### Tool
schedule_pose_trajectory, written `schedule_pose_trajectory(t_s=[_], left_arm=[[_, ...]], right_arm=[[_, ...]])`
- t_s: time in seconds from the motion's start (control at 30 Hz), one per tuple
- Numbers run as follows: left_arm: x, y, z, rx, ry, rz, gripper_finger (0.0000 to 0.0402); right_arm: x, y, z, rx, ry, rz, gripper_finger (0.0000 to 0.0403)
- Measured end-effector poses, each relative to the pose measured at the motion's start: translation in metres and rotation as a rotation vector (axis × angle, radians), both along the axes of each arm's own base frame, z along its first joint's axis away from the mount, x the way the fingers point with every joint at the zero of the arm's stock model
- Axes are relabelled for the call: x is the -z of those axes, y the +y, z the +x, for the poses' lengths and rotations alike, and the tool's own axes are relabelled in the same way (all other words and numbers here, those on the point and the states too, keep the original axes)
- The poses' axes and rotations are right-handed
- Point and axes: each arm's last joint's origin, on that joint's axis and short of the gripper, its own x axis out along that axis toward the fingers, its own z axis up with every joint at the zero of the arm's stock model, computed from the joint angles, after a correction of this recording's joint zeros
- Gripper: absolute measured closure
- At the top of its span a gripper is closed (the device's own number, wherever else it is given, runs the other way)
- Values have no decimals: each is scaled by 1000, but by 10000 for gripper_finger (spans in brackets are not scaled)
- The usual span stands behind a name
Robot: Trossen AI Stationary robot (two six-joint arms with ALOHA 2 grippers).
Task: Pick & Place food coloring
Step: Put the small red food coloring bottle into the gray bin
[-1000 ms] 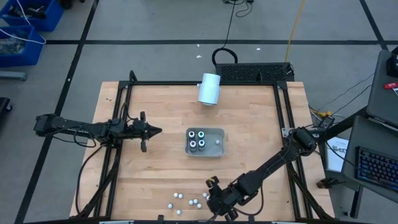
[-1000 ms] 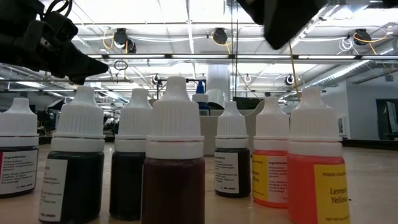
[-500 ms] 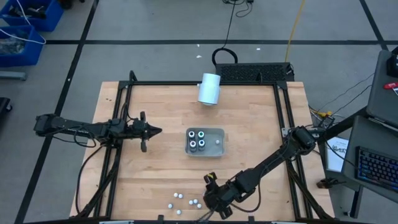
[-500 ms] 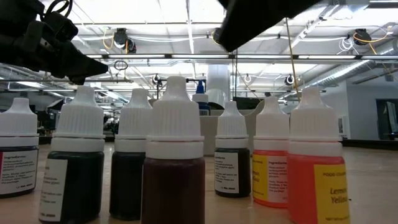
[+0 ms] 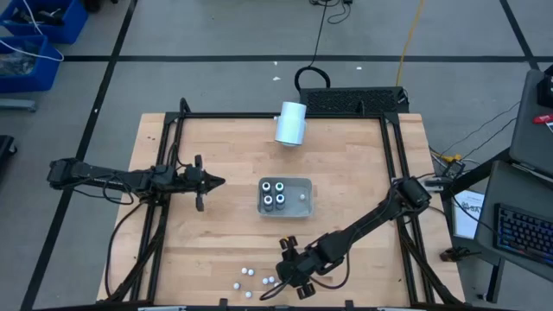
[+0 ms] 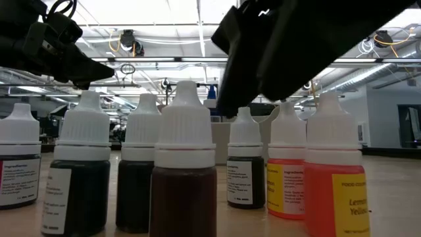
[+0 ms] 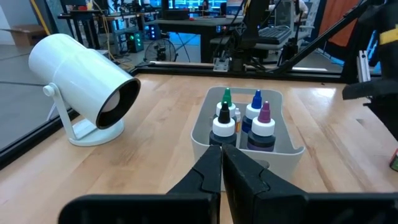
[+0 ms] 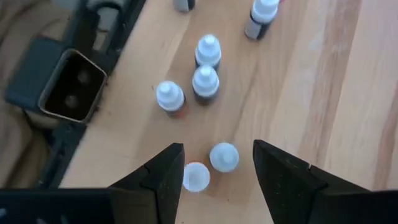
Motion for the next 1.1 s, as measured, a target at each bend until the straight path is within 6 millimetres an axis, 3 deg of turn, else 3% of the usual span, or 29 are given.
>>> schedule_pose_trajectory(t_s=[0.83,0.93,1.1], left_arm=[[0,0,0,1,-1,3,380],[0,0,0,0,0,1,380],[0,0,0,0,3,1,380]], right_arm=[[-1,-9,7,115,10,60,252],[-12,-11,6,81,-26,50,253],[-51,-19,-6,5,-114,10,265]])
